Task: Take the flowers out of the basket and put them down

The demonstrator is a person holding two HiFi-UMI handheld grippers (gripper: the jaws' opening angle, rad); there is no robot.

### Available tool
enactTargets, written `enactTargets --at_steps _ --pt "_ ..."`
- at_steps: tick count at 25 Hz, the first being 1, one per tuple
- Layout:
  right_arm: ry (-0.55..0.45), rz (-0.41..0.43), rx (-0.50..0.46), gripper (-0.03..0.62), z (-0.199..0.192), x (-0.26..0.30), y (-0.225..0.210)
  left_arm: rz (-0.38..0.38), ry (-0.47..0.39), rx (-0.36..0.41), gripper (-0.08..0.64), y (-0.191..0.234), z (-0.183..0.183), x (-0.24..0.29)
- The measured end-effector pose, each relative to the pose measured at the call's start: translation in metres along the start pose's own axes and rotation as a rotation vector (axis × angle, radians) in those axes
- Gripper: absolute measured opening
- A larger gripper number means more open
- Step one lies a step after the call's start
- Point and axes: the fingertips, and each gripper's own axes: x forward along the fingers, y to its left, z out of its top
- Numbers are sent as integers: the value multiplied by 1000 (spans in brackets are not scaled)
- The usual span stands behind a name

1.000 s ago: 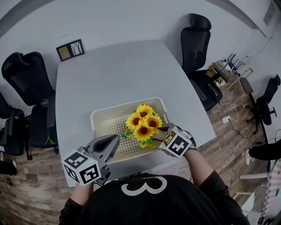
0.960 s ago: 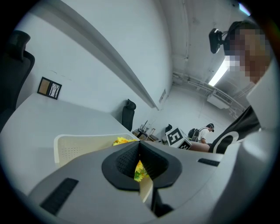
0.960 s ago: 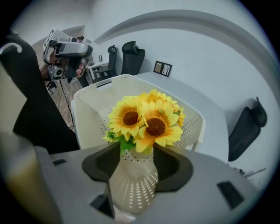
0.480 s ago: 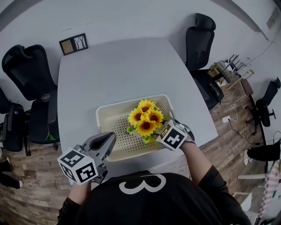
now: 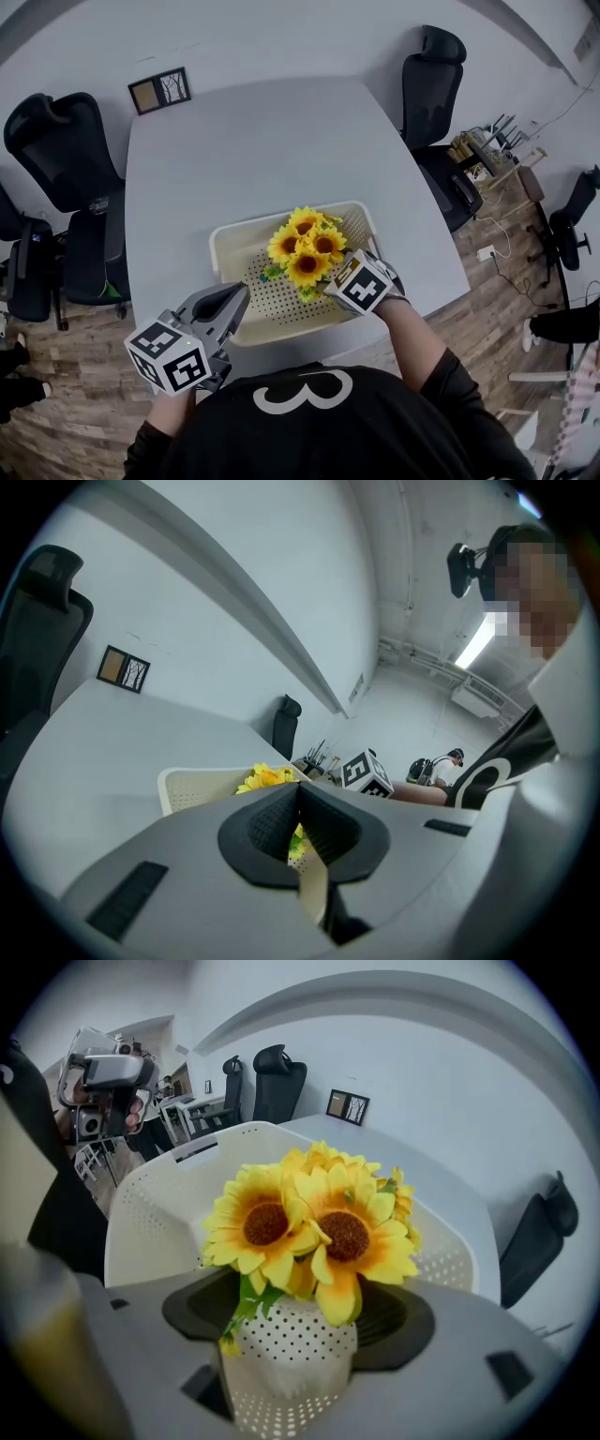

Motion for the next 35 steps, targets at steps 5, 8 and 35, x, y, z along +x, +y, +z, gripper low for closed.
enactTargets --at_steps 5,8,35 --pt "-35 0 21 380 8 16 -1 13 3 -13 9 4 -2 -1" --pt "-70 -12 63 390 17 25 -3 24 7 -21 9 6 -4 -3" --pt "-322 48 227 417 48 61 -8 86 -22 -67 9 13 -8 -31"
